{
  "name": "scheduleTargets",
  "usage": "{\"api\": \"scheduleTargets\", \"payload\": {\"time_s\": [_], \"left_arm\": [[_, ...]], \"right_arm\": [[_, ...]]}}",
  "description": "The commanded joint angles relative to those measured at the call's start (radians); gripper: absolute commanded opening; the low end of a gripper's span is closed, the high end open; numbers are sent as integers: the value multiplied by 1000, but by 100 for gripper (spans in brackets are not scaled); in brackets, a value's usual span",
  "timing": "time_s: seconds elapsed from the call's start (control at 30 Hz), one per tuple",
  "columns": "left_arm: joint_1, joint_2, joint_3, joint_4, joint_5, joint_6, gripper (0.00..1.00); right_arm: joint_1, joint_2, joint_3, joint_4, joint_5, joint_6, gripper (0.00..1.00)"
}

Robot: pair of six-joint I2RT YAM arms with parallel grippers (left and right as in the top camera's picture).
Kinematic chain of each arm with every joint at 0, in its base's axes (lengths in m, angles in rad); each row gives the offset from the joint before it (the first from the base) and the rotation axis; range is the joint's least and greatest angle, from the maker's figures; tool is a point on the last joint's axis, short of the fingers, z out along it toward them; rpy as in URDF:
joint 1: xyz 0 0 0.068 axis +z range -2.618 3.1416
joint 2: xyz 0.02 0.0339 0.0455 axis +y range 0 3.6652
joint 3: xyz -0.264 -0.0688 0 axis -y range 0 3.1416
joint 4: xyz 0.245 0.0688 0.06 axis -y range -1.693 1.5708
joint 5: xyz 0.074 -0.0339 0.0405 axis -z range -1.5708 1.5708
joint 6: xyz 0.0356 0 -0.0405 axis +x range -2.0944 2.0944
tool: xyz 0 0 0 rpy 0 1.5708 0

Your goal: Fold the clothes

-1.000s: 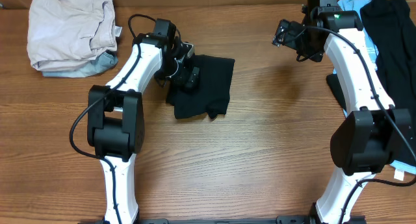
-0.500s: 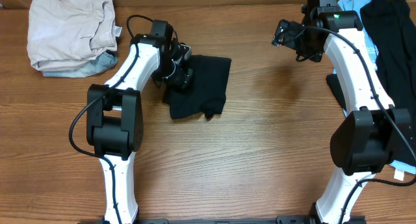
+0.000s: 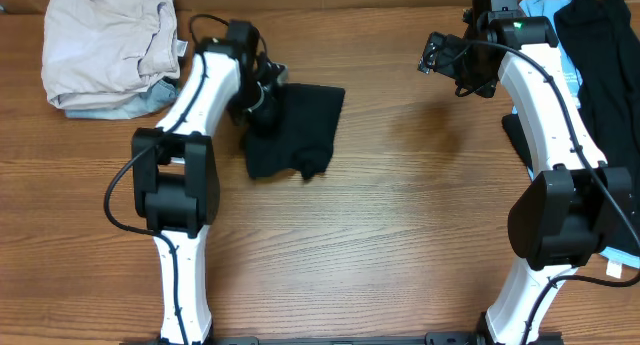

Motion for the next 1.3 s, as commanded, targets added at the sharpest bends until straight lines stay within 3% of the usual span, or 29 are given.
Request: {"api": "scheduleTargets", "payload": {"time_s": [0.0, 0.03, 0.17, 0.33, 0.6, 0.93, 1.27], "left_arm": [[66, -15, 255, -103, 7, 3, 4], [89, -15, 372, -164, 19, -6, 4], [138, -15, 569, -238, 20, -50, 4], [214, -15, 703, -253, 20, -88, 4], [357, -14, 710, -187, 43, -93, 4], [529, 4, 710, -57, 210, -66, 4], [542, 168, 710, 11, 343, -40, 4]], "right_arm": [[3, -9, 6, -3, -1, 1, 100], [3, -9, 6, -6, -1, 1, 100], [3, -9, 6, -11, -1, 1, 100], [3, -9, 6, -11, -2, 1, 100], [3, -9, 6, -19, -2, 1, 100], [8, -9, 6, -41, -29, 2, 100], [37, -9, 6, -40, -43, 2, 100]]}}
